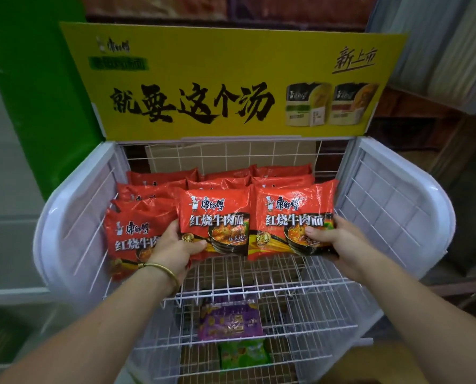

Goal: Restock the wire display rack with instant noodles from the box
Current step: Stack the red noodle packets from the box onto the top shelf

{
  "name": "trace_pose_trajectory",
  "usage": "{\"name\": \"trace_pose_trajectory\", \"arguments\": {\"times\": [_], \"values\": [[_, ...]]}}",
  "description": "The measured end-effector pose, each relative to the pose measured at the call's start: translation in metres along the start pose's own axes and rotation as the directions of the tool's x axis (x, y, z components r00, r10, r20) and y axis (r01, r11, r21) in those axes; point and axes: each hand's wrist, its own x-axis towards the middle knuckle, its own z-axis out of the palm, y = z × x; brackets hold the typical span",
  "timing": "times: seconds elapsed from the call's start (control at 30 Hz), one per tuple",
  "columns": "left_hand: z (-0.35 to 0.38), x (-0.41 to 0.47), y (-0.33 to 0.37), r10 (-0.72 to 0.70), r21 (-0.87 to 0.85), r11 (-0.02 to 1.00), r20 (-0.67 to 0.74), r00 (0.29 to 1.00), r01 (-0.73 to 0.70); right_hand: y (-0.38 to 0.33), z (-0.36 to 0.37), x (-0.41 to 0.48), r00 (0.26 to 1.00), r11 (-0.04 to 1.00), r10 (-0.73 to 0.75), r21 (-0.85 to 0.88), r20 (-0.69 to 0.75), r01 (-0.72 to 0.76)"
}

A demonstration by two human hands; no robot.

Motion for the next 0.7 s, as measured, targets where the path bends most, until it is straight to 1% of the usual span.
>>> {"name": "trace_pose_trajectory", "arguments": {"times": [0.13, 0.27, 0.37, 0.47, 0.53, 0.63, 0.7], "values": [[0.002, 0.012, -0.004, -0.016, 0.039, 0.999, -0.014, 1.000, 0.017, 0.005, -0.001, 0.016, 1.000, 1.000, 0.012, -0.008, -0.004, -0.012], [0.006, 0.019, -0.010, 0.038, 0.100, 0.994, -0.037, 0.999, -0.034, 0.010, -0.005, 0.034, 0.999, 0.999, 0.037, -0.014, 0.028, -0.036], [0.011, 0.020, -0.015, 0.135, 0.255, 0.961, -0.087, 0.987, -0.109, 0.014, -0.010, 0.046, 0.999, 0.999, 0.035, -0.036, 0.037, -0.034], [0.019, 0.019, -0.021, 0.277, 0.475, 0.860, -0.129, 0.952, -0.186, 0.019, -0.014, 0.056, 0.999, 0.997, 0.018, -0.070, 0.030, -0.016], [0.026, 0.016, -0.024, 0.348, 0.578, 0.786, -0.117, 0.930, -0.221, 0.022, -0.016, 0.059, 1.000, 0.993, -0.003, -0.122, -0.001, 0.003], [0.032, 0.016, -0.033, 0.445, 0.726, 0.641, -0.088, 0.891, -0.248, 0.030, -0.016, 0.059, 0.996, 0.947, -0.084, -0.314, -0.022, 0.073], [0.034, 0.014, -0.035, 0.488, 0.782, 0.572, -0.082, 0.869, -0.247, 0.034, -0.016, 0.059, 0.990, 0.899, -0.139, -0.424, -0.031, 0.113]]}}
